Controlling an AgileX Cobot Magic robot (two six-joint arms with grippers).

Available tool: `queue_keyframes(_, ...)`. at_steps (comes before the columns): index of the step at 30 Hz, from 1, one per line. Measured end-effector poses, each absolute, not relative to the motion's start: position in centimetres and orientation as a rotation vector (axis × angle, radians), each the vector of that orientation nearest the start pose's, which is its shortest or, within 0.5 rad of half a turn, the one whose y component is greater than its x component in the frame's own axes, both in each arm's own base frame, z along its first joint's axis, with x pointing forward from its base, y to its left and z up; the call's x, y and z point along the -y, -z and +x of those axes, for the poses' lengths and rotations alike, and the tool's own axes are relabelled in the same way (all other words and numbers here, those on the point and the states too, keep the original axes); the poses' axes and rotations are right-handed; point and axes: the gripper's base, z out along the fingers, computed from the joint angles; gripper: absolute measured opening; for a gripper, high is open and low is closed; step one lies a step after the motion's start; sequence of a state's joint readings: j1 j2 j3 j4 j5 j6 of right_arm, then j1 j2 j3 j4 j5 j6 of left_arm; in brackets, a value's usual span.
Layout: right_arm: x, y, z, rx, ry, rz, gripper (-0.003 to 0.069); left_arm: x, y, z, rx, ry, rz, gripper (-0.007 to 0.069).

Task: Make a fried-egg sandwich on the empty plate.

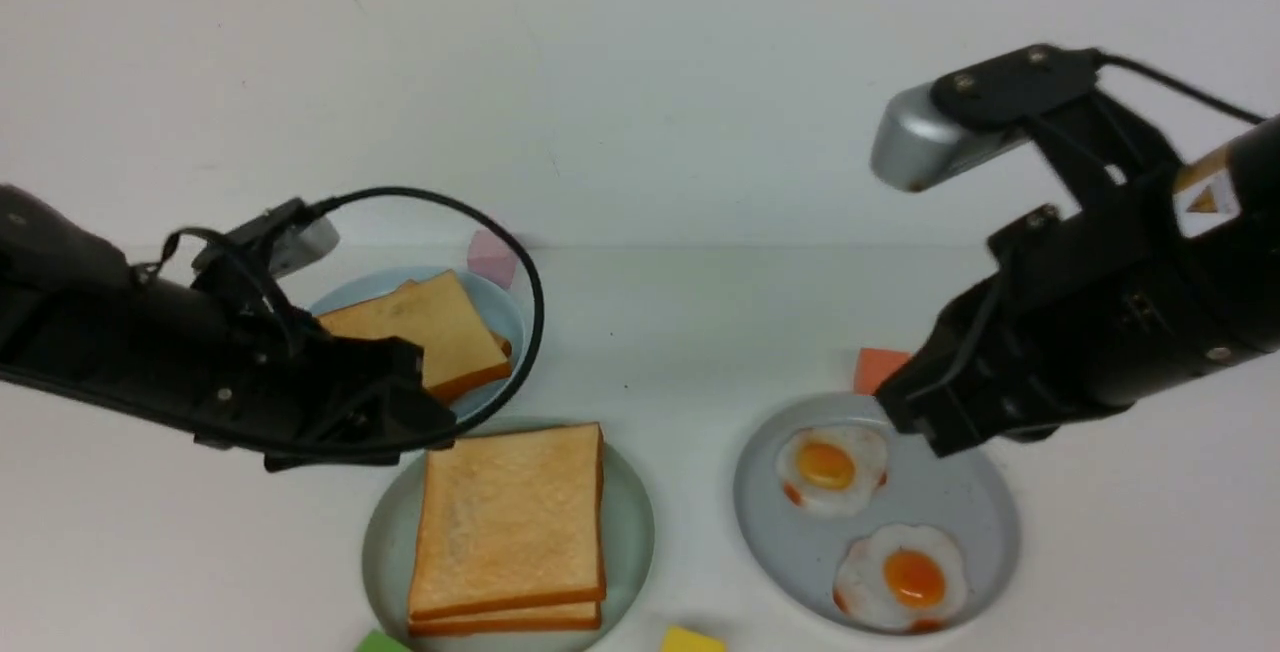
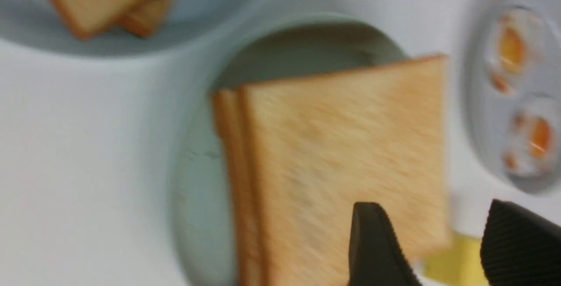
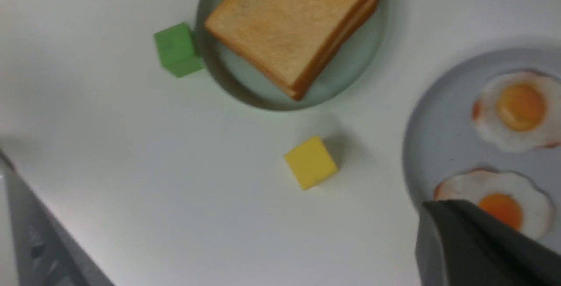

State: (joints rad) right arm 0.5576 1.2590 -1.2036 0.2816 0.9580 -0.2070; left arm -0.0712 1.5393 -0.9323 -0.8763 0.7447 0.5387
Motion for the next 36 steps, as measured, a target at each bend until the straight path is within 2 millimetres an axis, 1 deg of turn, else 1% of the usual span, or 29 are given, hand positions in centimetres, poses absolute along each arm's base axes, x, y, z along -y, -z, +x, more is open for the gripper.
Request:
queue_keyframes(4, -13.9, -36.7, 18.8, -2.302, -0.491, -0.795, -0.0011, 7.5, -25.3, 27.9, -2.567, 0.930, 0.089, 0.0290)
queue_keyframes(5, -13.1, -36.3, 17.6, -2.265, -0.490, -0.773, -0.0011, 7.6, -26.4, 27.2, -2.536, 0.966, 0.109, 0.0248)
queue_keyframes(6, -12.8, -36.1, 17.2, -2.246, -0.492, -0.760, -0.0011, 7.7, -27.0, 26.9, -2.520, 0.971, 0.122, 0.0230)
queue_keyframes(7, -12.2, -35.7, 16.3, -2.227, -0.492, -0.748, -0.0011, 7.7, -27.7, 26.4, -2.499, 0.972, 0.142, 0.0200)
queue_keyframes(10, -10.2, -34.6, 13.6, -2.114, -0.501, -0.686, -0.0011, 7.4, -30.3, 24.3, -2.441, 0.921, 0.193, 0.0099)
queue_keyframes(12, -9.4, -33.7, 12.4, -2.065, -0.499, -0.661, -0.0011, 7.1, -31.6, 22.8, -2.419, 0.872, 0.221, 0.0054)
queue_keyframes(13, -8.5, -33.1, 11.4, -2.000, -0.498, -0.632, -0.0010, 6.8, -32.6, 21.4, -2.398, 0.820, 0.243, 0.0021)
queue_keyframes(15, -7.5, -32.3, 10.1, -1.907, -0.498, -0.589, -0.0009, 6.2, -33.4, 19.2, -2.387, 0.748, 0.252, -0.0010)
queue_keyframes(17, -6.7, -31.5, 9.1, -1.834, -0.501, -0.552, -0.0009, 5.5, -33.4, 16.3, -2.404, 0.666, 0.226, -0.0013)
queue_keyframes(18, -6.4, -31.0, 8.7, -1.801, -0.501, -0.535, -0.0008, 5.2, -33.1, 15.2, -2.415, 0.645, 0.195, -0.0013)
queue_keyframes(19, -6.3, -30.9, 8.7, -1.790, -0.502, -0.530, -0.0008, 5.2, -33.0, 14.7, -2.414, 0.638, 0.191, -0.0013)
queue_keyframes(20, -5.9, -30.2, 8.1, -1.752, -0.505, -0.508, -0.0008, 4.7, -32.4, 13.1, -2.428, 0.596, 0.152, -0.0013)
queue_keyframes(22, -5.5, -29.2, 7.6, -1.726, -0.504, -0.493, -0.0006, 4.1, -31.3, 10.8, -2.442, 0.547, 0.095, -0.0013)
queue_keyframes(23, -5.3, -28.7, 7.4, -1.719, -0.503, -0.489, -0.0007, 3.9, -30.9, 9.8, -2.449, 0.543, 0.064, -0.0013)
queue_keyframes(24, -5.3, -28.5, 7.4, -1.722, -0.502, -0.489, -0.0007, 3.9, -30.8, 9.6, -2.456, 0.546, 0.052, -0.0013)
queue_keyframes(25, -5.2, -28.1, 7.2, -1.719, -0.502, -0.487, -0.0007, 3.8, -30.5, 8.3, -2.455, 0.549, 0.028, -0.0013)
queue_keyframes(27, -5.1, -27.7, 7.1, -1.720, -0.501, -0.487, -0.0007, 3.7, -30.5, 6.6, -2.440, 0.552, 0.012, -0.0013)
queue_keyframes(29, -5.1, -27.5, 7.0, -1.721, -0.501, -0.487, -0.0006, 3.4, -30.7, 5.2, -2.404, 0.527, 0.022, -0.0013)
queue_keyframes(31, -5.1, -27.6, 7.0, -1.719, -0.501, -0.487, -0.0003, 3.0, -30.7, 4.5, -2.372, 0.470, 0.036, -0.0013)
queue_keyframes(33, -5.1, -27.6, 7.0, -1.718, -0.501, -0.486, -0.0003, 2.6, -30.8, 4.1, -2.340, 0.400, 0.043, -0.0013)
queue_keyframes(36, -5.1, -27.6, 7.0, -1.718, -0.501, -0.486, -0.0001, 2.1, -31.0, 4.1, -2.296, 0.326, 0.043, -0.0013)
